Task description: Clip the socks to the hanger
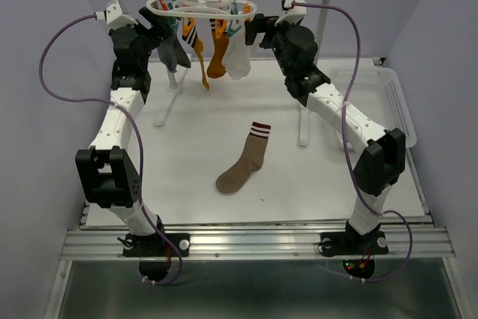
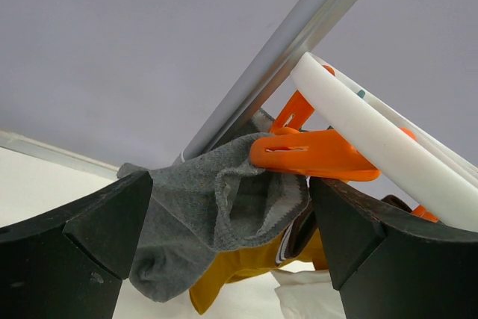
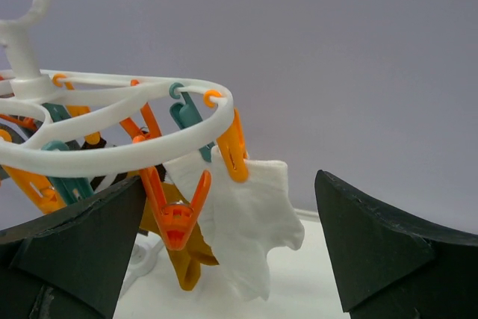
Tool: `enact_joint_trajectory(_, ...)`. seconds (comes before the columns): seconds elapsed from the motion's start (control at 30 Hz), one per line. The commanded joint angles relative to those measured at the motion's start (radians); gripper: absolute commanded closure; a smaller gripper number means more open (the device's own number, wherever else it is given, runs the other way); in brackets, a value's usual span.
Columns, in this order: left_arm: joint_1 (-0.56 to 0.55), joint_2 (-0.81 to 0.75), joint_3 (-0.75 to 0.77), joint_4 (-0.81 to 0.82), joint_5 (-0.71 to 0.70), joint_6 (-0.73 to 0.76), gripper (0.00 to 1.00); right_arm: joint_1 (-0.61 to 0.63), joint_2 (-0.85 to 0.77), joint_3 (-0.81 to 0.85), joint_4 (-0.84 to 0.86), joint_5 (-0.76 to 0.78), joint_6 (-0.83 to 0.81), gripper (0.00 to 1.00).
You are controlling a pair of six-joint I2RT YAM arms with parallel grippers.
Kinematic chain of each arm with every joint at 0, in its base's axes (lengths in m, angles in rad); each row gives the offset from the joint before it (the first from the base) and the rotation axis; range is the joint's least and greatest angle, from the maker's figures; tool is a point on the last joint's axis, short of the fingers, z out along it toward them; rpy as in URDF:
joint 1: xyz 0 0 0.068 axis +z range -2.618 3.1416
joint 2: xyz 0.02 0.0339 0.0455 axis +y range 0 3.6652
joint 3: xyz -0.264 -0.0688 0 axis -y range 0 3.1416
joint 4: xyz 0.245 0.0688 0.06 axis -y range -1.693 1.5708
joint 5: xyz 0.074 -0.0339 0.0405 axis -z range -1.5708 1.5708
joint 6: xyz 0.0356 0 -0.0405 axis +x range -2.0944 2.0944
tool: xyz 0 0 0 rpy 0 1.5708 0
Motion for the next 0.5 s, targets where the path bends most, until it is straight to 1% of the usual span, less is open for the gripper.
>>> enact_joint_trajectory(0.0, 0.003, -0.018, 0.06, 0.045, 0.002, 0.024, 0.01, -0.008, 0.036, 0.099, 0.035, 0.003, -0.019, 0.0)
enact_joint_trajectory(0.2, 0.003, -0.026, 0.054, 0.042, -0.004, 0.028, 0.01, -0.008, 0.076, 0.15, 0.034, -0.012, -0.004, 0.0)
enact_joint_trajectory(0.3, 0.003, -0.029, 0.052, 0.042, -0.001, 0.028, 0.01, -0.008, 0.105, 0.188, 0.034, -0.02, 0.01, 0.05)
enact_joint_trajectory(0.4, 0.003, -0.032, 0.051, 0.042, -0.001, 0.028, 0.01, -0.008, 0.122, 0.204, 0.039, -0.026, 0.056, 0.12)
enact_joint_trajectory(0.47, 0.003, -0.035, 0.049, 0.04, -0.001, 0.028, 0.01, -0.008, 0.12, 0.196, 0.071, -0.037, 0.085, 0.18)
